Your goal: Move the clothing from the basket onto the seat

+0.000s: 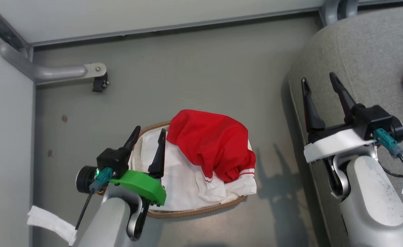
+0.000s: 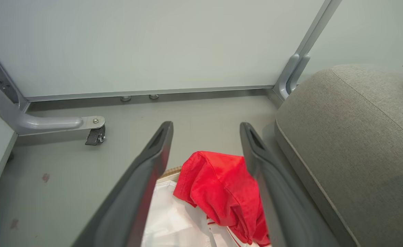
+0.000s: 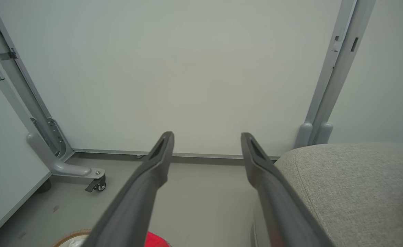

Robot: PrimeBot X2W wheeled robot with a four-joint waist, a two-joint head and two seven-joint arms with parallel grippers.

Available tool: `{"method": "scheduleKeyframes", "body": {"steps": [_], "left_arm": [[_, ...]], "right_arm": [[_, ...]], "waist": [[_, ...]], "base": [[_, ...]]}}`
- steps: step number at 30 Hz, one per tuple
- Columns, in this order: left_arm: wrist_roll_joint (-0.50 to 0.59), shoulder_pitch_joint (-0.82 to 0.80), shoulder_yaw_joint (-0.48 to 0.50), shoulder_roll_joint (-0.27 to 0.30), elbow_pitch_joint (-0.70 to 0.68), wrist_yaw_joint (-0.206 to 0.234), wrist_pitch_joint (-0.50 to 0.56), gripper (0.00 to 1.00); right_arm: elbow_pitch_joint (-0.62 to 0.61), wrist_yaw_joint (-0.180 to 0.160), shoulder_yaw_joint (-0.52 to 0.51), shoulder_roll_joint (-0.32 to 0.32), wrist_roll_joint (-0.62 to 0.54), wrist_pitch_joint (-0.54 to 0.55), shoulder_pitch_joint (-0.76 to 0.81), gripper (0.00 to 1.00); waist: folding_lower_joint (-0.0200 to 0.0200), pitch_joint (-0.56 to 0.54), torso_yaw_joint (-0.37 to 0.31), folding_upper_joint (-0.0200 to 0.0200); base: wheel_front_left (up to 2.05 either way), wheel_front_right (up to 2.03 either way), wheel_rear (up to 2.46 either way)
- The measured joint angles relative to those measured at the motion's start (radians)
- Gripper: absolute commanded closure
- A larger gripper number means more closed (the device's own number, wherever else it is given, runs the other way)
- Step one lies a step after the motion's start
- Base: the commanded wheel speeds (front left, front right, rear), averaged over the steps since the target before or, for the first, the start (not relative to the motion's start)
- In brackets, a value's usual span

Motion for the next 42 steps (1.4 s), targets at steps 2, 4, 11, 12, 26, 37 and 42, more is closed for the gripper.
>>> {"method": "scheduleKeyframes", "body": {"steps": [2, 4, 11, 12, 26, 37, 42], "left_arm": [[0.0, -0.036, -0.032, 0.0, 0.014, 0.0, 0.0, 0.0], [-0.001, -0.077, -0.046, -0.001, 0.03, 0.0, 0.0, 0.0], [-0.022, -0.185, -0.116, 0.014, 0.101, 0.0, 0.0, 0.0], [-0.028, -0.199, -0.131, 0.019, 0.111, 0.0, 0.0, 0.0], [-0.108, -0.379, -0.332, 0.07, 0.277, -0.001, 0.0, 0.0], [-0.144, -0.487, -0.409, 0.092, 0.488, -0.001, 0.0, 0.0], [-0.155, -0.541, -0.445, 0.093, 0.585, -0.001, 0.0, 0.0]], "right_arm": [[-0.013, 0.0, 0.011, 0.0, 0.0, 0.0, -0.026, 0.0], [-0.026, 0.0, 0.029, 0.0, -0.009, 0.0, -0.056, 0.0], [-0.063, 0.0, 0.058, 0.0, 0.012, 0.0, -0.127, 0.0], [-0.07, 0.0, 0.062, 0.0, 0.017, 0.0, -0.135, 0.0], [-0.146, 0.0, 0.101, -0.001, 0.06, 0.0, -0.21, 0.0], [-0.193, 0.0, 0.129, 0.0, 0.059, 0.0, -0.229, 0.0], [-0.218, 0.0, 0.142, 0.0, 0.058, 0.0, -0.242, 0.0]], "waist": [[0.0, 0.035, -0.011, 0.0], [0.0, 0.073, -0.023, 0.0], [0.0, 0.192, -0.073, 0.0], [0.0, 0.208, -0.082, 0.0], [0.0001, 0.4, -0.193, 0.0], [0.0001, 0.505, -0.253, 0.0], [0.0001, 0.543, -0.264, 0.0]], "base": [[0.0, 0.0, 0.0], [0.0, 0.0, 0.0], [0.0, 0.0, 0.0], [0.0, 0.0, 0.0], [0.0, 0.0, 0.0], [0.0, 0.0, 0.0], [0.0, 0.0, 0.0]]}}
